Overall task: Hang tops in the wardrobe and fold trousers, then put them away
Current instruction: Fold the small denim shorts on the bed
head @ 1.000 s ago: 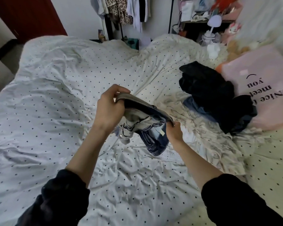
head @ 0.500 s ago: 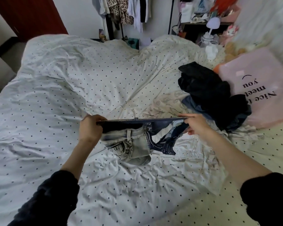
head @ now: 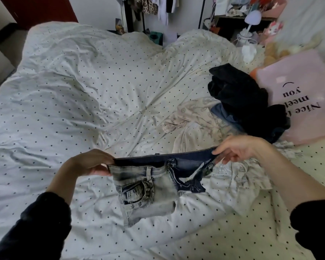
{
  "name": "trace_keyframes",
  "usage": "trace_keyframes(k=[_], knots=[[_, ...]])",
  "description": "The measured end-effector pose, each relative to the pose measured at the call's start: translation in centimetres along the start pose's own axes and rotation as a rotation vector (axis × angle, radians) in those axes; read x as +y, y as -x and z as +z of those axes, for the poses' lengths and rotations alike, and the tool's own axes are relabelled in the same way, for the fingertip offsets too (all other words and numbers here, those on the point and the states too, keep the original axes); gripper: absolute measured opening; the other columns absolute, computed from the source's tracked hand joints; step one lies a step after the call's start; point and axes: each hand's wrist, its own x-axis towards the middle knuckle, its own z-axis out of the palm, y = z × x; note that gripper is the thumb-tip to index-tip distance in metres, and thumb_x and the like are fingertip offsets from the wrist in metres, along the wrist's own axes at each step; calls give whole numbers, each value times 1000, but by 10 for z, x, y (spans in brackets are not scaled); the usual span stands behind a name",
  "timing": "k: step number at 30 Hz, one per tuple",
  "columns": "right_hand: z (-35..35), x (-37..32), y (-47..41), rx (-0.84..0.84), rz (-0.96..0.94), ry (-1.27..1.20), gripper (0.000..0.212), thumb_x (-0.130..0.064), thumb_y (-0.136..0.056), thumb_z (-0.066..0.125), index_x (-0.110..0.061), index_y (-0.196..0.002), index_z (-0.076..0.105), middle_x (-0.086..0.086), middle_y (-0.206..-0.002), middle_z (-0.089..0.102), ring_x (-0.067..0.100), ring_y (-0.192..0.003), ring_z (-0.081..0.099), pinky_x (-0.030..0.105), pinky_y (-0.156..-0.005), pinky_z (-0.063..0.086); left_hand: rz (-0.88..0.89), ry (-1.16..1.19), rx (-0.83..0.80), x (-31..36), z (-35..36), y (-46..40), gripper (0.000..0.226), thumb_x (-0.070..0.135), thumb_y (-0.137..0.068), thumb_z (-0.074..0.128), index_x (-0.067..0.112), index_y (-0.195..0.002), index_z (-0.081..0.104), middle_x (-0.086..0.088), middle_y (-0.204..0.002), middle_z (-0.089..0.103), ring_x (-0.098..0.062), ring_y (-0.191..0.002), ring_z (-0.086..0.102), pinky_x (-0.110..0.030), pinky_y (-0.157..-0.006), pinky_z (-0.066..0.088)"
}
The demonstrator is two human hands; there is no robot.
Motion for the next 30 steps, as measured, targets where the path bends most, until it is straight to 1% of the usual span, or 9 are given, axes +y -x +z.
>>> trace_keyframes(k=[2, 5, 7, 11, 14, 18, 22, 27, 30], knots=[[8, -5, -14, 11, -10, -78, 38, -24, -75, 73, -6, -106, 60, 10, -88, 74, 13, -60, 67, 17, -45, 43, -26, 68, 91, -3, 1, -13, 18, -9, -91, 49, -6, -82, 65, -20, -75, 62, -16, -50, 65, -21, -48, 54], [30, -9, -50, 50, -157, -262, 47, -33, -89, 60, -10, -129, 48, 10, -116, 67, 19, -94, 67, 30, -78, 54, 31, 325, 334, -14, 14, -41, 15, -6, -93, 46, -6, -91, 61, -19, -76, 61, -21, -51, 66, -25, -49, 56], [55, -7, -83, 133, -225, -288, 37, -29, -95, 54, -12, -128, 51, 4, -121, 64, 15, -98, 62, 37, -93, 50, 74, 146, 446, -37, 27, -65, 23, -4, -93, 46, -6, -112, 59, -17, -84, 58, -26, -66, 63, -29, -60, 51], [118, 21, -135, 198, -262, 154, 43, -23, -97, 46, -15, -139, 44, 3, -138, 49, 16, -117, 52, 23, -96, 37, 39, -338, 382, -101, 69, -97, 41, 6, -92, 52, 8, -133, 51, -18, -123, 57, -33, -106, 58, -37, -88, 45], [153, 52, -162, 118, -294, 387, 50, -29, -100, 41, -19, -147, 30, 5, -127, 58, 1, -110, 58, 17, -87, 45, 39, -529, 305, -146, 93, -117, 52, 13, -93, 53, 10, -142, 37, -20, -144, 38, -34, -123, 47, -37, -106, 34], [180, 84, -198, 211, -381, 794, 54, -33, -100, 38, -23, -150, 20, 1, -158, 15, 18, -145, 13, 40, -115, 25, 186, -814, 381, -169, 107, -152, 55, 21, -96, 48, 22, -147, 27, -12, -157, 12, -32, -144, 12, -46, -116, 17], [184, 85, -220, 394, -534, 884, 49, -19, -99, 40, -19, -147, 29, 4, -156, 21, 23, -144, 17, 44, -113, 28, 411, -1076, 389, -151, 108, -194, 54, 24, -99, 41, 27, -149, 19, -4, -158, 11, -26, -146, -1, -46, -117, 4], [172, 58, -271, 479, -611, 1078, 59, -26, -98, 41, -19, -150, 15, 0, -155, 25, 21, -144, 17, 55, -114, 13, 401, -1240, 362, -142, 111, -242, 46, 37, -94, 51, 21, -136, 42, -4, -130, 46, -24, -128, 33, -45, -113, 13], [167, 42, -285, 413, -608, 1154, 49, -28, -96, 47, -19, -142, 34, 3, -134, 48, 21, -131, 34, 55, -113, 9, 427, -1303, 309, -136, 107, -247, 29, 33, -92, 56, 20, -118, 59, 0, -108, 53, -20, -111, 46, -43, -105, 17]])
